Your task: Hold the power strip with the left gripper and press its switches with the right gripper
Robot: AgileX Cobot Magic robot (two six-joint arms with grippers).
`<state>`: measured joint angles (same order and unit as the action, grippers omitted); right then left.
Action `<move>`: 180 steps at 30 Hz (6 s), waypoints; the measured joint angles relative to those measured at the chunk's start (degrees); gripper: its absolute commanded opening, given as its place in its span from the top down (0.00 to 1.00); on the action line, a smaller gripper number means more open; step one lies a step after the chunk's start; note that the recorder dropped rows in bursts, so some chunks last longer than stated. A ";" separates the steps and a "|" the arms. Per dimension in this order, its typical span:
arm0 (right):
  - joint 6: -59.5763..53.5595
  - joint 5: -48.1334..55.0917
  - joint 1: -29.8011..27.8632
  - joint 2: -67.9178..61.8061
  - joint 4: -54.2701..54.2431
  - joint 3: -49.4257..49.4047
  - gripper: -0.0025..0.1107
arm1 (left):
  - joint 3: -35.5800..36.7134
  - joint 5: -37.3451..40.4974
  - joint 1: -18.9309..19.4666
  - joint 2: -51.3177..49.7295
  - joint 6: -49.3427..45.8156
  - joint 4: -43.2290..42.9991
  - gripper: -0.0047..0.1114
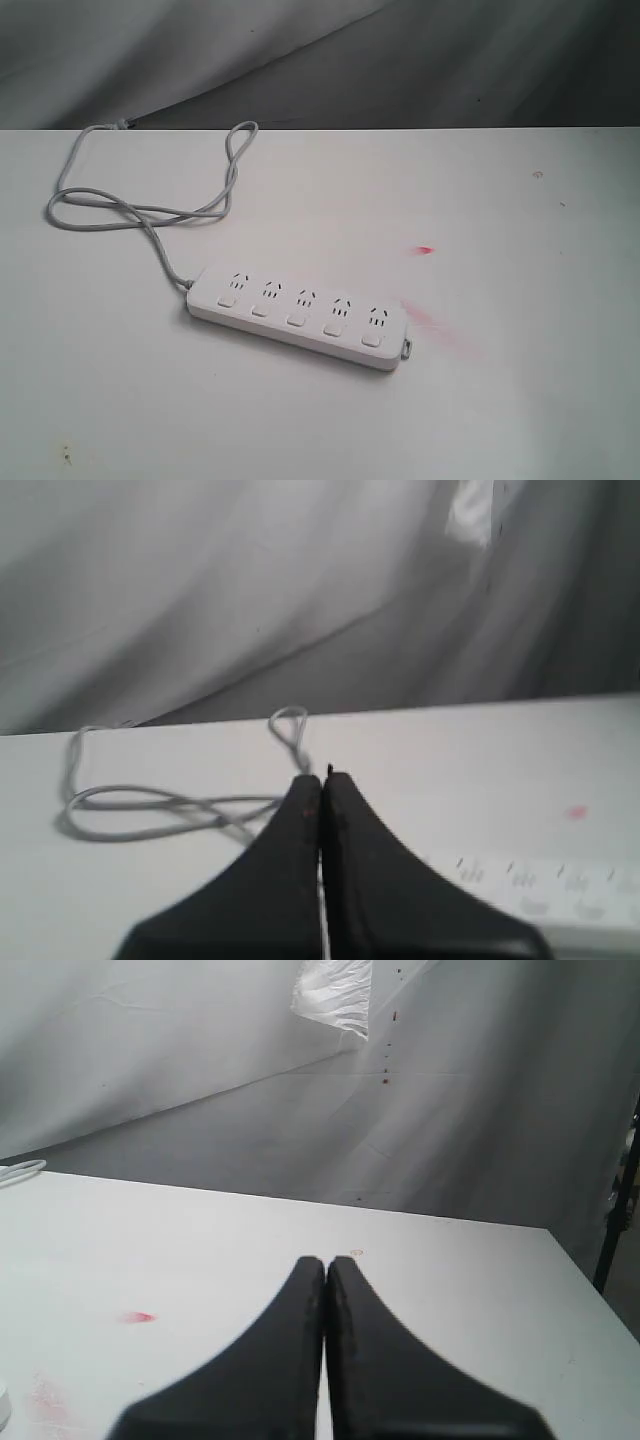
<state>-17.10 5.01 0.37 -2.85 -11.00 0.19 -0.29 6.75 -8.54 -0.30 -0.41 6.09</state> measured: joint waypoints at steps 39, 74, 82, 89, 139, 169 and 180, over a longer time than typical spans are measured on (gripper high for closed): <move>0.00 0.00 0.00 0.00 0.00 0.00 0.98 | -52.48 41.37 0.00 -58.54 -58.69 24.81 0.96; 0.00 0.00 0.00 0.00 0.00 0.00 0.98 | -69.59 48.73 0.00 -100.70 -93.56 18.04 0.47; 0.00 0.00 0.00 0.00 0.00 0.00 0.98 | -69.59 47.19 0.00 -101.17 -93.93 18.58 0.32; 0.00 0.00 0.00 0.00 0.00 0.00 0.98 | -69.62 47.05 2.67 -103.37 -101.12 25.56 0.30; 0.00 0.00 0.00 0.00 0.00 0.00 0.98 | -69.83 41.85 8.48 -120.64 -114.20 41.40 0.22; 0.00 0.00 0.00 0.00 0.00 0.00 0.98 | -69.83 45.34 8.48 -120.64 -109.43 38.73 0.29; 0.00 0.00 0.00 0.00 0.00 0.00 0.98 | -69.96 46.20 8.48 -120.64 -108.53 37.58 0.34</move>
<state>-17.10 5.01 0.37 -2.85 -11.00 0.19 -70.24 52.95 -0.06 -120.94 -108.93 43.67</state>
